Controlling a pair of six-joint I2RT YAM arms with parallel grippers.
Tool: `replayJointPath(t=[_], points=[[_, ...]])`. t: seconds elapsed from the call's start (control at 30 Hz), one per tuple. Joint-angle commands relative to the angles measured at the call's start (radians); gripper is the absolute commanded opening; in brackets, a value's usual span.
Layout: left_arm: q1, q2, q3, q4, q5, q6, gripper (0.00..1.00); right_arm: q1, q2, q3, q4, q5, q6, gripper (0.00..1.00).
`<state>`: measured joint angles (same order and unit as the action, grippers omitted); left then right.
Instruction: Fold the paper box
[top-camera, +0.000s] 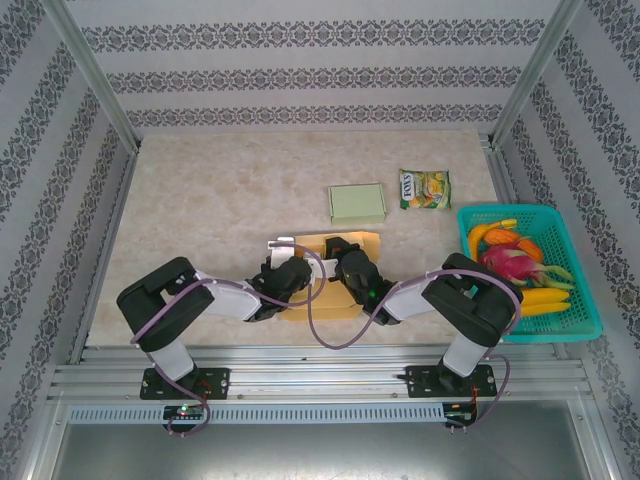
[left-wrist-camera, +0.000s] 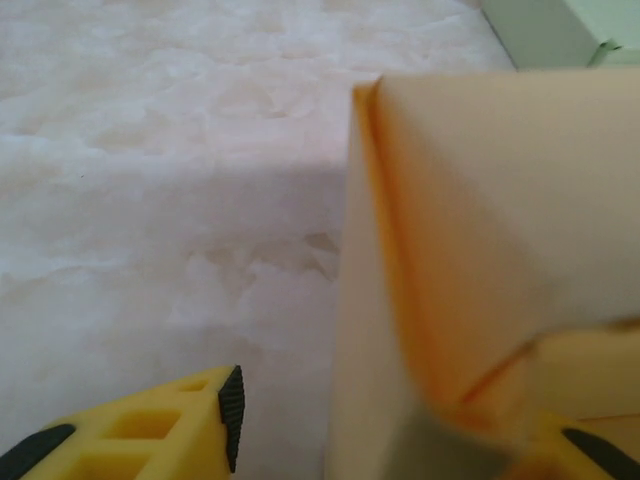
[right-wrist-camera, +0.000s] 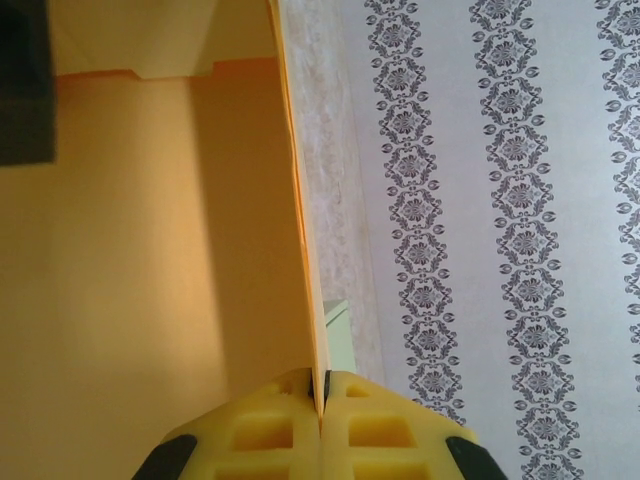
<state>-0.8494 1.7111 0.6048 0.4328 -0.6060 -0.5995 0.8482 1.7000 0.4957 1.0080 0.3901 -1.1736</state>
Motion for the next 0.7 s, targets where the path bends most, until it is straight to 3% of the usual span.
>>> replayJointPath(t=[0.0,0.13,0.27,0.4,0.57,0.67], points=[[0.004,0.041,-0.011,-0.069,-0.095,-0.039,0.37,-0.006,0.018,-0.026,-0.172,0.029,0.060,0.00],[0.004,0.049,0.009,-0.176,-0.164,-0.094,0.16,-0.006,0.023,-0.022,-0.174,0.040,0.059,0.00],[0.006,0.022,0.062,-0.433,-0.319,-0.284,0.00,-0.009,0.024,-0.019,-0.175,0.061,0.060,0.00],[0.005,0.005,0.085,-0.470,-0.332,-0.293,0.00,-0.008,0.023,-0.019,-0.180,0.059,0.065,0.00],[0.006,-0.059,0.025,-0.261,-0.165,-0.148,0.30,-0.009,0.023,-0.014,-0.188,0.059,0.072,0.00],[0.004,-0.130,-0.018,-0.197,-0.072,-0.108,0.41,-0.009,0.023,-0.011,-0.195,0.068,0.074,0.00]])
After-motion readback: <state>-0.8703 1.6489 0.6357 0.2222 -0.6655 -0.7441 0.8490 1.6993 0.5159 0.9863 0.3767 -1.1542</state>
